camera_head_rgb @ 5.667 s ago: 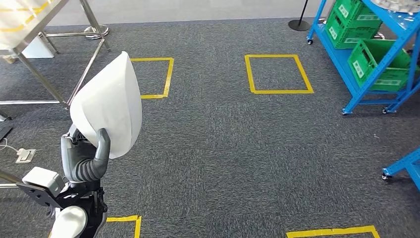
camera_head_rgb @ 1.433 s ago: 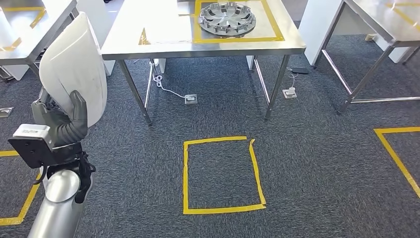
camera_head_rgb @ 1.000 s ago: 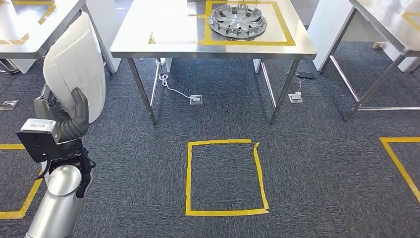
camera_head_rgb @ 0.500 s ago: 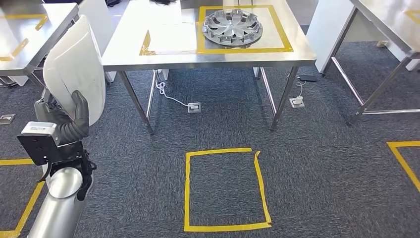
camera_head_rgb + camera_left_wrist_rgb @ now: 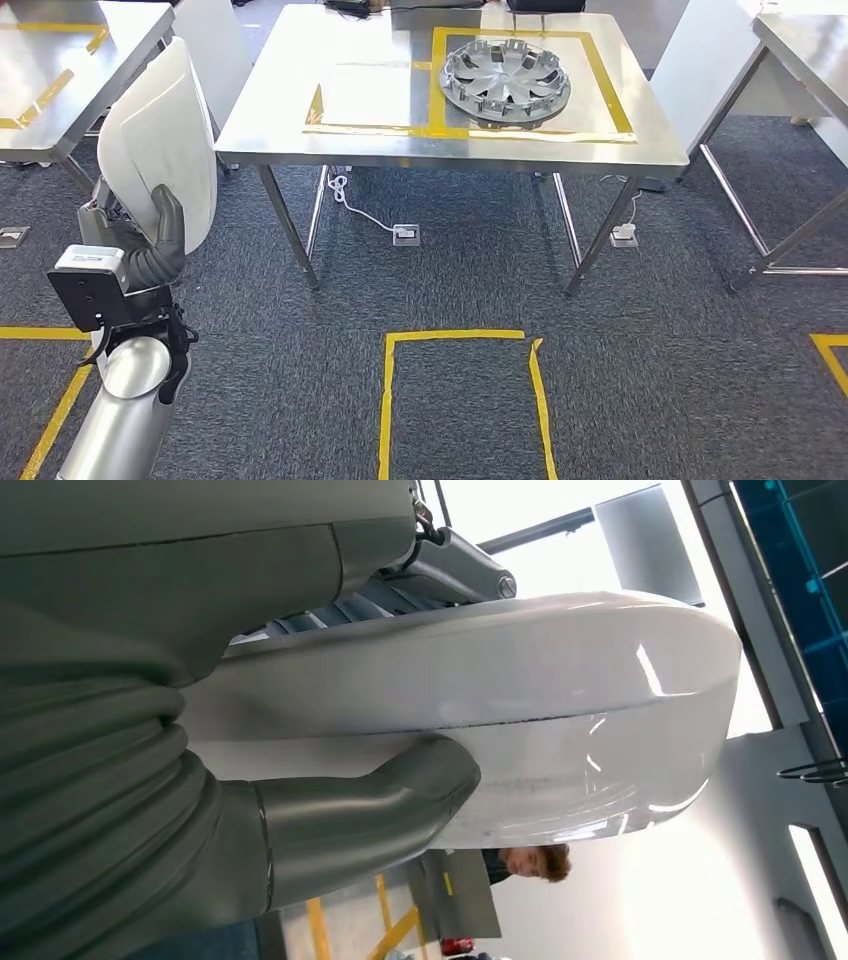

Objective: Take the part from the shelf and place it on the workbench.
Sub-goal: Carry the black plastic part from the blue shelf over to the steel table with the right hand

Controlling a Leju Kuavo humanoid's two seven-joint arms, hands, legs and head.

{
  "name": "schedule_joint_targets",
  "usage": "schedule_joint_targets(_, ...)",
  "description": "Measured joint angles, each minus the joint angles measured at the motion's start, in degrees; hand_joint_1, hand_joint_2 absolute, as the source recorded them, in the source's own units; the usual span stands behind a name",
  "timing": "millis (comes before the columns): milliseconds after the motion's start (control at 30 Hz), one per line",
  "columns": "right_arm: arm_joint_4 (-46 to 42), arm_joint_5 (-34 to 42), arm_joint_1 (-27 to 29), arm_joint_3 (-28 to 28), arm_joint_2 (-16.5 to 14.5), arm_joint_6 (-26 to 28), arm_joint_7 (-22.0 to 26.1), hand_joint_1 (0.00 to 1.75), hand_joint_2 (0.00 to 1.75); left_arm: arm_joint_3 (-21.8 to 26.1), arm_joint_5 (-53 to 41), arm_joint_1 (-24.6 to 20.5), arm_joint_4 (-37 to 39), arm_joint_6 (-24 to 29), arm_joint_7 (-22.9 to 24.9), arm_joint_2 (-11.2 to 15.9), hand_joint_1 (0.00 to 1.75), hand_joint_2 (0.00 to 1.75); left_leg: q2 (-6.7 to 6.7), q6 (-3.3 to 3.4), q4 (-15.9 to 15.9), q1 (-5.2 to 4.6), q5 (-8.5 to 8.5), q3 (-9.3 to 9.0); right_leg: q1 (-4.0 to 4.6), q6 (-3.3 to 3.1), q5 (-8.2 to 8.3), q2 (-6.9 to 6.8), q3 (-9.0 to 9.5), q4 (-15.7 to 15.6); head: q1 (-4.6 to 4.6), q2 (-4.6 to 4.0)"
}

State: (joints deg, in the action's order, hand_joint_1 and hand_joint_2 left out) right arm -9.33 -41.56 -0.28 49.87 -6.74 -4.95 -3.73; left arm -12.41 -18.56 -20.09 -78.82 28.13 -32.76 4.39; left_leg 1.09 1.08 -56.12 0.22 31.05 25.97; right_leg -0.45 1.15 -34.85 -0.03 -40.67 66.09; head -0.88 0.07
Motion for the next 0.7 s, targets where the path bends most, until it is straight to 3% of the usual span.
schedule_joint_targets(67,0.07,0.18,0.36,0.17,-0.01,0.06,-0.03,0.0,0.0,-0.12,-0.03,0.07,0.07,0.0,0.08,-0.29,1.75,1.75,0.31,-0.46,-0.28,-0.14,2.49,-2.02,0.25,-0.47,9.58,-0.15,-0.31,-5.52,-0.05,0.0)
schedule_joint_targets(100,0.1,0.32,0.48,0.25,-0.01,0.11,-0.08,0.0,0.0,-0.19,-0.18,0.1,-0.05,0.0,0.22,-0.52,1.75,1.75,0.5,-0.84,-0.58,-0.18,3.4,-3.1,0.4,-0.78,12.53,-0.13,-0.06,-6.89,-0.03,0.0)
schedule_joint_targets(167,0.1,0.62,0.2,0.39,-0.07,0.25,-0.16,0.0,0.0,-0.31,-0.79,-0.11,-0.76,0.13,0.61,-1.04,1.75,1.75,0.62,-1.67,-2.06,-0.12,3.69,-4.41,0.57,-1.59,12.42,0.01,1.43,-7.15,0.05,0.0)
schedule_joint_targets(200,0.1,0.7,-0.04,0.47,-0.12,0.33,-0.23,0.0,0.0,-0.37,-1.27,-0.26,-1.19,0.21,0.86,-1.32,1.75,1.75,0.42,-1.98,-4.31,-0.07,2.65,-3.94,0.51,-2.07,11.93,0.11,2.51,-7.27,0.1,-0.01)
schedule_joint_targets(267,0.09,0.67,-0.53,0.6,-0.2,0.52,-0.49,0.0,0.0,-0.59,-2.14,-0.39,-1.84,0.28,1.38,-1.7,1.75,1.75,-0.18,-2.28,-11.45,0.01,1.04,0.46,0.37,-2.9,10.83,0.21,4.74,-7.49,0.36,-0.01)
schedule_joint_targets(300,0.08,0.63,-0.65,0.64,-0.19,0.62,-0.65,0.0,0.0,-0.71,-2.45,-0.25,-1.98,0.26,1.64,-1.81,1.75,1.75,-0.45,-2.33,-15.23,0.02,1.46,3.5,0.36,-3.12,9.99,0.25,5.76,-7.63,0.52,0.0)
schedule_joint_targets(367,0.08,0.44,-0.71,0.68,-0.19,0.73,-0.84,0.0,0.0,-0.84,-2.74,0.12,-2.1,0.19,1.88,-1.85,1.75,1.75,-0.57,-2.39,-19.29,0.02,6.3,9.29,0.36,-3.24,8.08,0.42,8.05,-7.89,0.72,0.01)
schedule_joint_targets(400,0.09,0.28,-0.64,0.69,-0.19,0.74,-0.89,0.0,0.0,-0.86,-2.81,0.26,-2.1,0.13,1.91,-1.85,1.75,1.75,-0.59,-2.33,-19.33,-0.01,9.11,11.5,0.36,-3.25,6.99,0.5,9.35,-7.97,0.79,0.01)
schedule_joint_targets(433,0.09,0.09,-0.54,0.7,-0.21,0.74,-0.89,0.0,0.0,-0.86,-2.89,0.37,-2.1,0.05,1.86,-1.85,1.75,1.75,-0.6,-2.21,-18.23,-0.06,10.87,13.25,0.36,-3.25,5.87,0.56,10.72,-8.02,0.81,0.01)
schedule_joint_targets(467,0.1,-0.08,-0.46,0.71,-0.25,0.73,-0.89,0.0,0.0,-0.86,-2.96,0.5,-2.1,-0.02,1.81,-1.84,1.75,1.75,-0.63,-2.06,-16.17,-0.14,10.5,14.5,0.36,-3.22,4.74,0.61,12.1,-8.05,0.87,0.01)
schedule_joint_targets(500,0.1,-0.2,-0.34,0.71,-0.3,0.73,-0.87,0.0,0.0,-0.86,-3.02,0.72,-2.09,-0.04,1.75,-1.82,1.75,1.75,-0.7,-1.75,-13.17,-0.31,7.08,15.36,0.33,-3.14,3.59,0.65,13.24,-8.14,0.9,0.01)
schedule_joint_targets(567,0.18,-0.34,-0.31,0.71,-0.45,0.73,-0.9,0.0,0.0,-0.83,-3.1,1.4,-2.02,-0.05,1.67,-1.75,1.75,1.75,-0.73,-1.19,-6.59,-0.77,-3.61,16.37,0.52,-2.67,1.24,0.91,15.38,-8.05,1.0,0.0)
schedule_joint_targets(600,0.21,-0.38,-0.32,0.72,-0.49,0.73,-0.97,0.0,0.0,-0.81,-3.12,1.73,-2.08,-0.04,1.63,-1.73,1.75,1.75,-0.64,-0.95,-4.6,-0.94,-7.85,16.37,0.66,-2.39,0.16,1.03,16.36,-8.12,0.97,0.0)
schedule_joint_targets(633,0.24,-0.41,-0.4,0.72,-0.5,0.72,-1.03,0.0,0.0,-0.8,-3.15,1.91,-2.21,-0.03,1.6,-1.71,1.75,1.75,-0.46,-0.77,-3.66,-0.92,-9.75,16.14,0.87,-2.05,-0.26,1.14,17.18,-7.63,0.95,0.0)
schedule_joint_targets(700,0.2,-0.45,-0.59,0.73,-0.39,0.7,-1.11,0.0,0.0,-0.8,-3.22,1.86,-2.69,-0.01,1.52,-1.74,1.75,1.75,-0.18,-0.17,-3.8,-0.65,-9.63,14.53,0.97,-1.45,0.87,1.11,16.87,-4.63,0.78,0.0)
